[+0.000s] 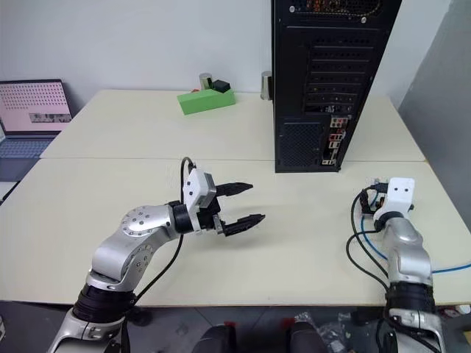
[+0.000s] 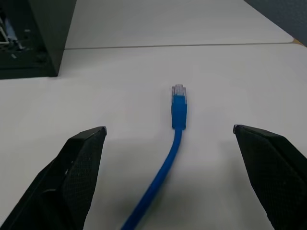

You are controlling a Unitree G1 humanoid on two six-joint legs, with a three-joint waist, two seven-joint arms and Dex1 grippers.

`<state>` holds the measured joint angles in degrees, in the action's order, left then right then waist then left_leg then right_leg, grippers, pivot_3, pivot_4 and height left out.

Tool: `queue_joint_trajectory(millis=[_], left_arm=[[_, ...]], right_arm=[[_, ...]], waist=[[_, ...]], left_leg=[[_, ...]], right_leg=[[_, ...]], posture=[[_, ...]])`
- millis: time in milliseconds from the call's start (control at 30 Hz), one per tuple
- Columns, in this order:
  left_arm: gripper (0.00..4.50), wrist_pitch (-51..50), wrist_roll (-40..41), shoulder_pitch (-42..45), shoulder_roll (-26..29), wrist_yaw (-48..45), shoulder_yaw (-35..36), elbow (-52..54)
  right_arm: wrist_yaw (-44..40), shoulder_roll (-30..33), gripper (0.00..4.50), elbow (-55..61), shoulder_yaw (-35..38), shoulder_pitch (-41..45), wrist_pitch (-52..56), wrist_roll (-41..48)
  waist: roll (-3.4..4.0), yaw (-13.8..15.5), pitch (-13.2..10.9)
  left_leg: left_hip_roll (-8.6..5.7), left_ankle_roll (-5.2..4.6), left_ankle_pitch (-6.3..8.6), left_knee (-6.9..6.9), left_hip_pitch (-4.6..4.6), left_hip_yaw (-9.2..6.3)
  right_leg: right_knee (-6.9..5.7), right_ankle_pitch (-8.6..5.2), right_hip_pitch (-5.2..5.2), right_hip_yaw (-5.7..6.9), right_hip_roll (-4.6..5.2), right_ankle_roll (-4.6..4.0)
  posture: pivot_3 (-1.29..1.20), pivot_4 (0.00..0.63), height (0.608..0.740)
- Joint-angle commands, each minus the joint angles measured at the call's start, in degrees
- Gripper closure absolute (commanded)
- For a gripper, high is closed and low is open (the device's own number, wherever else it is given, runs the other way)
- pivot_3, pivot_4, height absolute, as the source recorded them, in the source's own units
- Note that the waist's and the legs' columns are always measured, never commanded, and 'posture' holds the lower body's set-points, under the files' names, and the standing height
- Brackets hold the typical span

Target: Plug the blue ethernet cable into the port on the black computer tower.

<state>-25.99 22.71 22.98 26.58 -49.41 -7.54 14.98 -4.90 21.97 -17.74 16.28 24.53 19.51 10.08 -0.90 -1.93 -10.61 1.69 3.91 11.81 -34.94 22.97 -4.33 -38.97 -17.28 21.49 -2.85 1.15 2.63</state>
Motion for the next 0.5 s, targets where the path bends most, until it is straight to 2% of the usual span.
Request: queue_joint_trajectory(millis=[33, 67, 100, 133, 333, 500], left_arm=[[0.00, 0.30, 0.90, 0.71, -0.39, -0.06, 0.16, 1.83], [0.00, 0.38, 0.90, 0.58, -0.38, -0.07, 0.23, 1.83], [0.00, 0.46, 0.86, 0.35, -0.33, -0.08, 0.26, 1.92], [0.00, 0.52, 0.83, 0.20, -0.29, -0.09, 0.28, 1.97], [0.00, 0.62, 0.63, -0.14, -0.09, 0.09, 0.54, 1.78], [0.00, 0.48, 0.64, -0.46, -0.08, 0.34, 0.59, 2.07]], right_arm=[[0.85, 0.22, 0.01, -5.52, -0.03, 3.34, -1.89, -1.15], [1.27, 0.37, 0.01, -6.66, -0.17, 3.84, -1.99, -1.57], [1.69, 0.52, 0.37, -7.55, -0.22, 4.15, -2.00, -1.91], [1.98, 0.61, 0.46, -8.22, -0.24, 4.38, -2.09, -2.14], [1.85, 0.43, 1.83, -10.73, -0.94, 5.21, -2.41, -2.96], [2.38, 0.70, 3.14, -11.26, -0.68, 5.35, -2.36, -2.79]], waist=[[0.00, 0.00, 0.00], [0.00, -0.02, 0.00], [0.00, -0.02, 0.00], [0.00, -0.04, 0.00], [0.00, -0.04, 0.00], [0.00, -0.02, 0.00]], left_leg=[[0.00, 0.00, 0.00, 0.00, 0.00, 0.00], [0.00, 0.00, 0.00, 0.00, 0.00, 0.00], [0.00, 0.00, 0.00, 0.00, 0.00, 0.00], [0.00, 0.00, 0.00, 0.00, 0.00, 0.01], [-0.01, 0.00, 0.00, -0.01, -0.01, 0.00], [0.00, 0.00, 0.00, -0.01, -0.01, 0.00]], right_leg=[[0.00, 0.00, 0.01, -0.01, 0.00, 0.00], [0.00, 0.00, 0.00, -0.01, 0.00, 0.00], [0.00, 0.00, 0.00, 0.00, 0.00, 0.00], [0.00, 0.00, 0.00, -0.02, 0.00, 0.00], [0.00, 0.00, -0.02, -0.01, 0.01, 0.00], [0.00, 0.00, -0.02, -0.01, 0.01, 0.00]], posture=[[0.00, 0.150, 0.740], [0.00, 0.150, 0.740], [0.00, 0.150, 0.740], [0.00, 0.150, 0.740], [0.00, 0.150, 0.740], [0.00, 0.150, 0.740]])
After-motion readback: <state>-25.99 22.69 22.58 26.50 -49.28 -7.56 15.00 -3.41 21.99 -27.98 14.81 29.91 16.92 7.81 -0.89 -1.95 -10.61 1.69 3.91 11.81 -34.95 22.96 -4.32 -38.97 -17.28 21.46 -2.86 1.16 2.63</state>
